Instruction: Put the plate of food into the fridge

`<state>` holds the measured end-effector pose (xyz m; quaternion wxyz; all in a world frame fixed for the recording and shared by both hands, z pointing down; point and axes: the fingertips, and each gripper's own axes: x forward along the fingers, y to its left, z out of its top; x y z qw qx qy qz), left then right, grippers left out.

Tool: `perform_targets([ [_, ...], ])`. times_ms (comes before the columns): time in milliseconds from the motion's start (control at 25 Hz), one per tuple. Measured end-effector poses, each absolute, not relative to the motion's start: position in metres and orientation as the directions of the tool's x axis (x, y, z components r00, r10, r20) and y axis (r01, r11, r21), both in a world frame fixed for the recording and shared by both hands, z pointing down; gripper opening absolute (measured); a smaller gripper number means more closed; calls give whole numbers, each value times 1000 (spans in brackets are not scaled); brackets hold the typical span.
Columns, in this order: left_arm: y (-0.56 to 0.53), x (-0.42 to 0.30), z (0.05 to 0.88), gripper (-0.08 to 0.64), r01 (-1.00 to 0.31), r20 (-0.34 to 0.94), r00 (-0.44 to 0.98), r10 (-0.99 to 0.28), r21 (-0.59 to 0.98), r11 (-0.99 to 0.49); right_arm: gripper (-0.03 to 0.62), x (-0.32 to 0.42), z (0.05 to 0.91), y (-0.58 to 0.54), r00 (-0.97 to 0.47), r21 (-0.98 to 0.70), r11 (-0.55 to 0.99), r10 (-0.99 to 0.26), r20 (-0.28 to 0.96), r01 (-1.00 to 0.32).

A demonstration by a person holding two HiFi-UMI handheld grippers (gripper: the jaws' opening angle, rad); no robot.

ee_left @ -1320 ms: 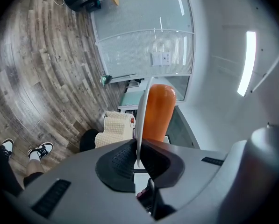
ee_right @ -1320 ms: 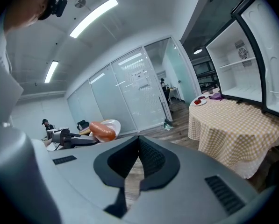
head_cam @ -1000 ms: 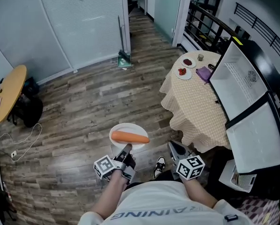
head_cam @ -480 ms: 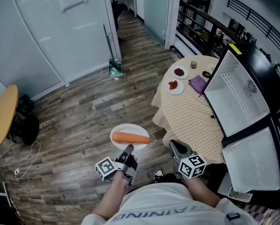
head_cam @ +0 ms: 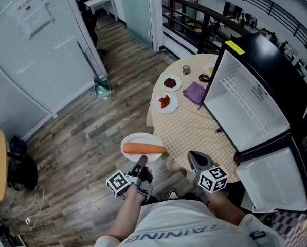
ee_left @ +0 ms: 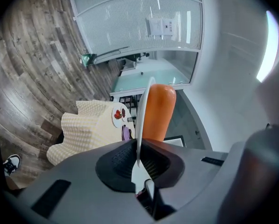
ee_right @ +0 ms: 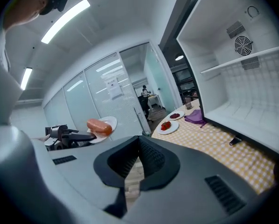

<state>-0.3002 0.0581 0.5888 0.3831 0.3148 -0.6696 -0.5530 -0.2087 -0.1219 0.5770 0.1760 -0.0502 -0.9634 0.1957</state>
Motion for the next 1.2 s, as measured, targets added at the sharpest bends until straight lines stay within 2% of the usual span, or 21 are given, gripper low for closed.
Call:
perform_targets([
  [240,-22,-341,594,26,-48,147,-332,-932,984,173,23,-212,588,-174,-943,-390,909,-10,334,-148],
  [440,-88,-375,598,26,-92,149,-100,-984,983,158,22,-218,586,-213,-904,-370,851,-240,355,-371],
  [640,-143,-390,585,26,-127,143,141,-980,984,126,23,-222,566,-239,-830,-362,752,-449,330,-551],
  [880,-194,-378,567,26,-98,90,364,-927,994,58,22,-206,558,-250,-712,-341,625,-620,329,-702],
  [1200,-234,-344,553,26,-44,75,487,-870,997,61,23,-166,559,-239,-600,-340,501,-727,333,-796],
])
